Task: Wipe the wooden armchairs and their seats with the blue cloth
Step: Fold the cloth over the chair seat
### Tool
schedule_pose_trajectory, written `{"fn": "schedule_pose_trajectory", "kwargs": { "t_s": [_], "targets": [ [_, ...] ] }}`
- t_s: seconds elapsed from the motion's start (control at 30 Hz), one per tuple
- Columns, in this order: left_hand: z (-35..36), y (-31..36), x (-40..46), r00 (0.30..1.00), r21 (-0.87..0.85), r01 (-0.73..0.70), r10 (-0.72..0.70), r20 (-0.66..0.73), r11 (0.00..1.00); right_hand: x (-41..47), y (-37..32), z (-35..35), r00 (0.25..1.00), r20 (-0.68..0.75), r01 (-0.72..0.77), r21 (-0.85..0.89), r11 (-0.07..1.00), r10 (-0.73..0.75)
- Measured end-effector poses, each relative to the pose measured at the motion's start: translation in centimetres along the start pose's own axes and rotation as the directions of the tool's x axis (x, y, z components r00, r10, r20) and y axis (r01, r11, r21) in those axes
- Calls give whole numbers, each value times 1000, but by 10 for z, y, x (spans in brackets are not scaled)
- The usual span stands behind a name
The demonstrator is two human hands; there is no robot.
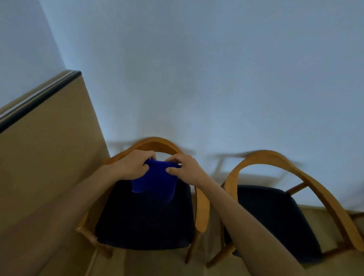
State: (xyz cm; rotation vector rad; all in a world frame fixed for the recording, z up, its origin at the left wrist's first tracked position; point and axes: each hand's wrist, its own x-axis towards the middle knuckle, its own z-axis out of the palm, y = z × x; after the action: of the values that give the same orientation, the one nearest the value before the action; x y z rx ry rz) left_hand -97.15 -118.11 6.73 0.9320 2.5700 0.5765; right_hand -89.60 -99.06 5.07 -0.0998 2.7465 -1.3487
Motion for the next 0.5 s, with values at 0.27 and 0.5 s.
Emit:
{"fn": "schedule_pose_trajectory", "kwargs": {
  "t_s": [0.27,0.5],
  "targets": [
    [-2,-4,1,999,51,-23,20,44,998,5,-9,3,997,35,-72,-45,996,74],
    [-5,5,8,997,117,-61,56,43,991,12,-21,8,996,-65,56,-44,997,-59]
  ]
}}
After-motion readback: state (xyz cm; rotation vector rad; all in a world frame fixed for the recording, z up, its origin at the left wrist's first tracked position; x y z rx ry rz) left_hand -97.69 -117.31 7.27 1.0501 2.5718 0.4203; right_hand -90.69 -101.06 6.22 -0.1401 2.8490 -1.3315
